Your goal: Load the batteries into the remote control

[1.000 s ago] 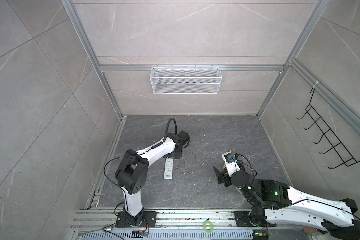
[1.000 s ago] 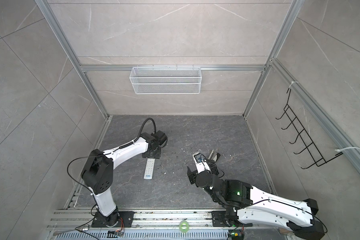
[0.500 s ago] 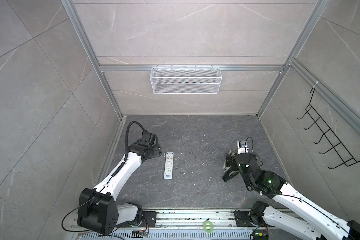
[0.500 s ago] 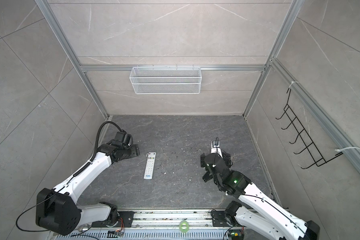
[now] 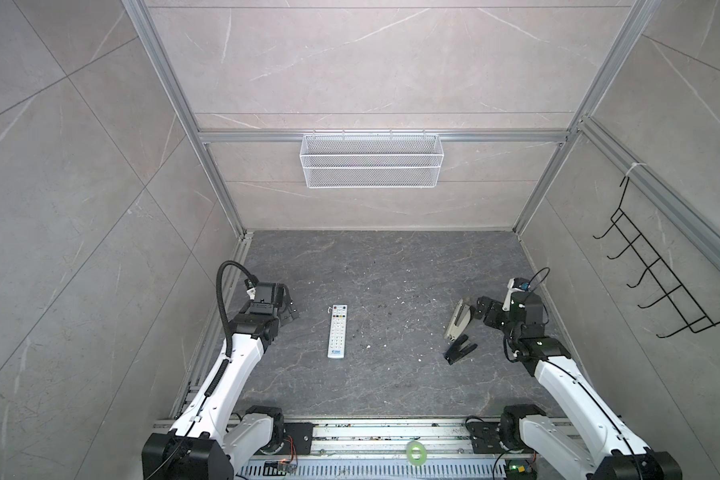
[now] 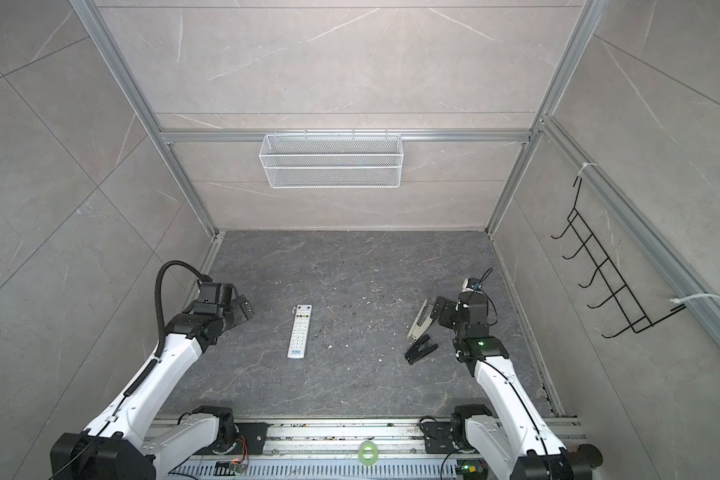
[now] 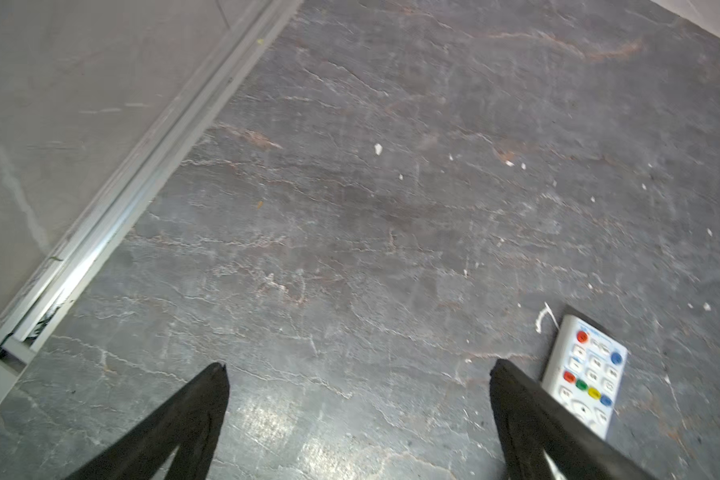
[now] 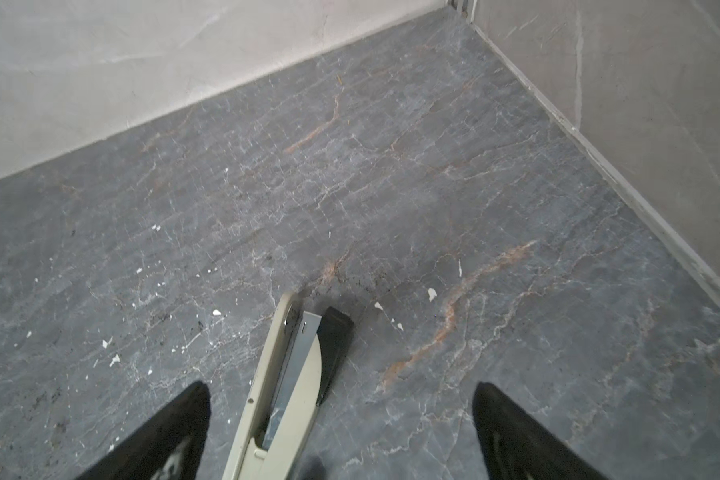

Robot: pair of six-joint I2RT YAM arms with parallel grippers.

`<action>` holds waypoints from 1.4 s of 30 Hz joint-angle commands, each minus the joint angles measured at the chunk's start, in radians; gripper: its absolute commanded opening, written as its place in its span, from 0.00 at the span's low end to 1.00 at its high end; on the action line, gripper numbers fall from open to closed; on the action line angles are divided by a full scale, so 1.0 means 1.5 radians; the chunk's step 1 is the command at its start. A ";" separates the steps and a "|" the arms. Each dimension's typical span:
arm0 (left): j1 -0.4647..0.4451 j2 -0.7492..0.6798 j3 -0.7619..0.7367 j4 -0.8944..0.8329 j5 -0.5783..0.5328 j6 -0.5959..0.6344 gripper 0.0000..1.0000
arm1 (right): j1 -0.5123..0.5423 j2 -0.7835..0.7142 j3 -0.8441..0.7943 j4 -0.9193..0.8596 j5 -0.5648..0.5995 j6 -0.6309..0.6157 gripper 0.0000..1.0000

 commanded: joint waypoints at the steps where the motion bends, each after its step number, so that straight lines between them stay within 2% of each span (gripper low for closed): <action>1: 0.006 0.007 -0.018 0.025 -0.083 -0.025 1.00 | -0.008 -0.019 -0.019 0.072 0.031 0.026 0.99; 4: 0.007 0.010 -0.049 0.078 -0.096 0.004 1.00 | -0.010 -0.013 -0.025 0.082 0.085 0.034 0.99; 8: 0.007 -0.008 -0.109 0.187 -0.098 0.067 1.00 | -0.011 -0.021 -0.073 0.163 0.145 0.002 0.99; 12: 0.007 -0.030 -0.174 0.308 -0.100 0.140 1.00 | -0.012 -0.045 -0.140 0.275 0.126 -0.050 0.99; 15: 0.007 -0.021 -0.201 0.382 -0.101 0.181 1.00 | -0.012 -0.041 -0.172 0.324 0.151 -0.066 0.99; 19: 0.008 0.045 -0.217 0.491 -0.126 0.228 1.00 | -0.010 0.004 -0.197 0.416 0.124 -0.095 0.99; 25: 0.015 0.178 -0.217 0.650 -0.129 0.275 1.00 | -0.010 0.139 -0.221 0.605 0.089 -0.114 0.99; 29: 0.025 0.210 -0.225 0.719 -0.100 0.291 1.00 | -0.010 0.220 -0.237 0.716 0.071 -0.119 0.99; 37: 0.054 0.234 -0.226 0.780 -0.037 0.325 1.00 | -0.010 0.294 -0.230 0.793 0.034 -0.139 0.99; 42: 0.058 0.276 -0.257 0.896 -0.022 0.343 1.00 | -0.010 0.322 -0.213 0.781 0.040 -0.134 0.99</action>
